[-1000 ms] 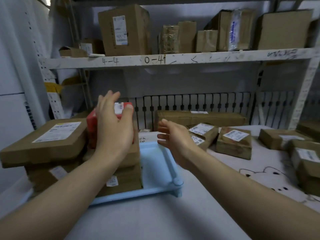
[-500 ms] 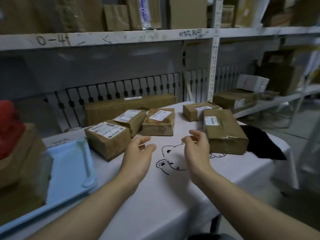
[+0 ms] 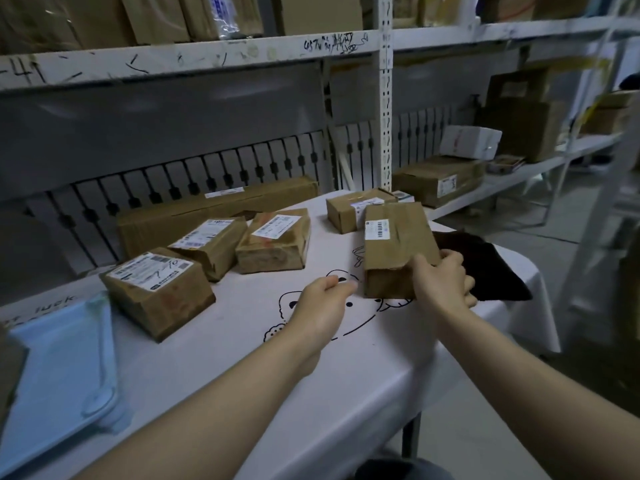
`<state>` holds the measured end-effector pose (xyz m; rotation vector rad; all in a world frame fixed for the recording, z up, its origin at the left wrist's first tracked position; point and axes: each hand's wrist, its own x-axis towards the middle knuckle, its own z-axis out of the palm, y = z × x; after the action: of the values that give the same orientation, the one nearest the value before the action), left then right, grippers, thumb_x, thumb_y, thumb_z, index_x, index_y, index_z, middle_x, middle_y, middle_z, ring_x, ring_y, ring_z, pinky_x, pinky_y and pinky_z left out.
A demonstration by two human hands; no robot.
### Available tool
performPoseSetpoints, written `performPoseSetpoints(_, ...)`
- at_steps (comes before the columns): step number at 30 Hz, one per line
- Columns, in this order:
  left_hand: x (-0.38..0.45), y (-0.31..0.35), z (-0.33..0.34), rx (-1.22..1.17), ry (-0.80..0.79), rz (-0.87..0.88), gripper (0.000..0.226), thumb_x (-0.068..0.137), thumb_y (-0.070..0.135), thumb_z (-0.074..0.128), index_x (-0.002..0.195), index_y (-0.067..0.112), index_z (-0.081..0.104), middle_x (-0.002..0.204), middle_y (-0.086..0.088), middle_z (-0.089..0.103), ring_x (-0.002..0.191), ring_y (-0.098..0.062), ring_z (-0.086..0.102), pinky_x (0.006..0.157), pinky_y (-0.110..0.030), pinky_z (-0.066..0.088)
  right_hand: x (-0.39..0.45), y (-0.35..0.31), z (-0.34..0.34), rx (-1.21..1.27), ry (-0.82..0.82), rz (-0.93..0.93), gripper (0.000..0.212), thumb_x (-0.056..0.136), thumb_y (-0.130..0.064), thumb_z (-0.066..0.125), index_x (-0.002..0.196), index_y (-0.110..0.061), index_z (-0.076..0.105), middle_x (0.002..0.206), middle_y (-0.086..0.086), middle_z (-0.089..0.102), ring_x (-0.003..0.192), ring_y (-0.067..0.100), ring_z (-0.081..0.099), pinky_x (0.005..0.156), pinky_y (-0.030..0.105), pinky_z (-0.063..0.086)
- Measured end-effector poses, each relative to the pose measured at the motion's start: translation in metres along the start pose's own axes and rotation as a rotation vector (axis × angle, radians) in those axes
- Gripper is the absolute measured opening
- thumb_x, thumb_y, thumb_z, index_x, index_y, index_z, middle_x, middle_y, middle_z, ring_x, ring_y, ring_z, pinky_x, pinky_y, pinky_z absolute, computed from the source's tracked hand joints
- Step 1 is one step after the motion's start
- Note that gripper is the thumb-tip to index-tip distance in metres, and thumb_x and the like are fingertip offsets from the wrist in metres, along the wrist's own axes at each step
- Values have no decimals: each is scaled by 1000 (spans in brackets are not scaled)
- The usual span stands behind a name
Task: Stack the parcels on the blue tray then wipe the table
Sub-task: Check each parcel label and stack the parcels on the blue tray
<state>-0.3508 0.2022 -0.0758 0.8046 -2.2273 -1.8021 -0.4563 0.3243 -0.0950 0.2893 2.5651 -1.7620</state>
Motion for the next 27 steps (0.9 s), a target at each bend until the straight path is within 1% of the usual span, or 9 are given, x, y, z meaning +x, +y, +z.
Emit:
performPoseSetpoints(2,5,2,5,-48,-23,-13,14,96,28,60,110,26,62,126,-4,65,115,-21,61,106,-37,42,-8,-2,2,37,-65,1,42,87,-36,54,124,-18,50,128,10,53,133,32,37,114,47,26)
performPoseSetpoints(6,10,9,7,-27,3,17,3,98,29,57,95,29,57,96,16,59,84,-2,54,72,-21,40,-24,-6,23,178,-208,-9,57,61,-44,50,113,-21,40,118,8,61,121,32,53,107,51,40)
performPoseSetpoints(9,22,10,-4,51,52,-19,63,89,47,62,142,18,45,139,9,45,120,-16,51,90,-24,37,-8,-5,40,258,-213,14,81,53,-52,51,126,-15,46,119,9,64,118,34,56,105,53,43)
performPoseSetpoints(13,72,-14,-14,-68,-1,-23,108,51,71,62,146,26,42,151,6,46,136,-21,46,116,-43,32,10,9,56,270,-227,58,82,48,-54,46,123,-21,56,117,13,62,110,38,58,100,53,48)
performPoseSetpoints(17,84,-23,-18,-140,-9,-24,99,54,71,66,139,22,53,140,0,58,127,-23,56,112,-46,40,-10,9,53,256,-242,38,77,50,-53,46,121,-22,54,118,10,62,115,38,56,101,54,47)
performPoseSetpoints(20,39,-7,-27,-114,35,-43,59,77,60,63,117,17,67,114,-2,72,106,-25,67,101,-46,51,-37,-2,38,228,-216,32,60,71,-45,54,125,-20,50,123,4,56,122,32,49,105,51,42)
performPoseSetpoints(23,16,-11,-42,-51,50,-105,44,92,47,59,116,10,65,105,-5,71,93,-23,68,85,-33,56,-47,-2,32,270,-217,23,53,72,-47,55,119,-22,54,121,4,57,121,31,49,104,51,43)
performPoseSetpoints(25,8,-16,-53,-18,49,-100,36,95,42,59,111,10,67,97,-5,71,81,-20,67,63,-24,53,-55,-6,30,305,-240,32,36,76,-45,58,103,-22,57,113,5,61,111,28,54,98,47,47)
performPoseSetpoints(27,1,-18,-62,-49,48,-105,34,95,40,60,108,10,68,93,-4,72,82,-20,68,63,-25,53,-63,-8,29,355,-289,36,18,87,-34,62,94,-19,56,106,7,63,94,23,58,81,38,48)
